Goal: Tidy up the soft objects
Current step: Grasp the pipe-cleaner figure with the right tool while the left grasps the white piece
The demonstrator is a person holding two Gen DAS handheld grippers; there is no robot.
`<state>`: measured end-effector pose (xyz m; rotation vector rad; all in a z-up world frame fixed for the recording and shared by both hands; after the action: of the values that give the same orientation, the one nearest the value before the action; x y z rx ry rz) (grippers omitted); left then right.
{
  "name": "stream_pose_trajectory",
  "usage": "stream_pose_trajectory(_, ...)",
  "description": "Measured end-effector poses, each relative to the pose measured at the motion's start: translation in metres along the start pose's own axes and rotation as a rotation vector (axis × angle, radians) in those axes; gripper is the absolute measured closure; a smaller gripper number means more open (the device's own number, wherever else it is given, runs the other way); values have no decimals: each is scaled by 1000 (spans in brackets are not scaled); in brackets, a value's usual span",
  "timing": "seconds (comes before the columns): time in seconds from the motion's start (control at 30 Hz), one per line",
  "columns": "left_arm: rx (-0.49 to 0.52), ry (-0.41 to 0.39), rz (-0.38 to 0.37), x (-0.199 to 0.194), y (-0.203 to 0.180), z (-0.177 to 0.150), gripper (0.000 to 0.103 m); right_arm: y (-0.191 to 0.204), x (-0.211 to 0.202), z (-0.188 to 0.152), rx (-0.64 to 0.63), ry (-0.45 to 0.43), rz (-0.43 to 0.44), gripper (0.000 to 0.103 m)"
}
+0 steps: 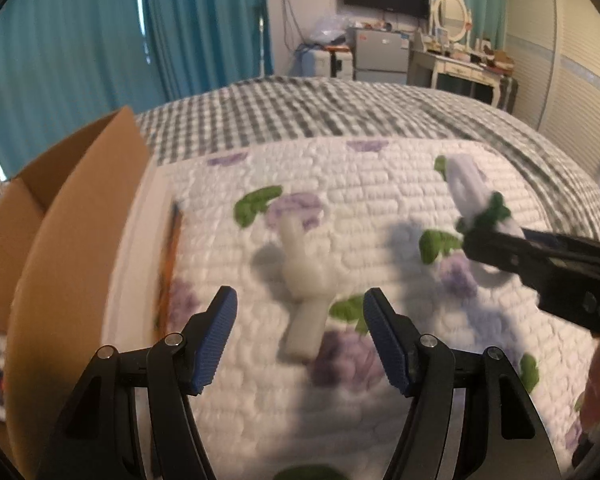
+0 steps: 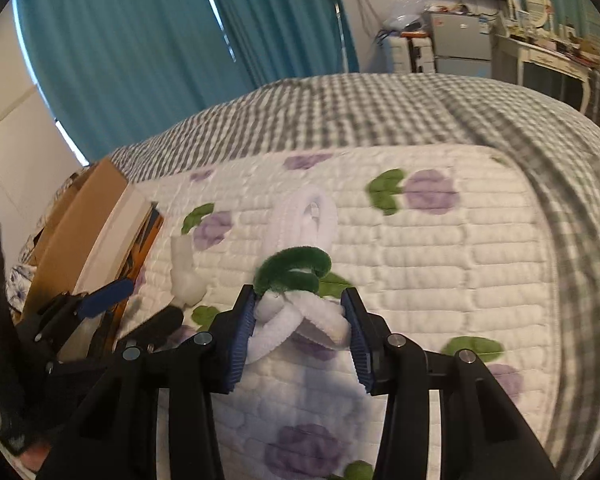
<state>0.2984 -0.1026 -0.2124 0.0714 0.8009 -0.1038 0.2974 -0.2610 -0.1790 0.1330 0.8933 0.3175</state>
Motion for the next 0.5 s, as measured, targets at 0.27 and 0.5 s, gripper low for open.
stream_pose_trajectory(0.27,-10,71,-29,39,-5,1,63,-19,2,-9,34,3,-18,60)
stream_pose_trajectory(0.5,1,46,-61,24,-5,3,74,-17,6,-14,27,6,-26,60)
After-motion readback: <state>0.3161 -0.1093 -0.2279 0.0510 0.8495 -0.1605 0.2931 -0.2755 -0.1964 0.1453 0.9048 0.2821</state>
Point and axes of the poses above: each gripper's, at about its wrist camera, not at the fingertips, and x roughly the way its jaws point, y to its left, z to its top, the point moved 8 cm from there along x, roughly the way its jaws point, and after that the axes turned 2 degrees about y, right-handed, at the moved point
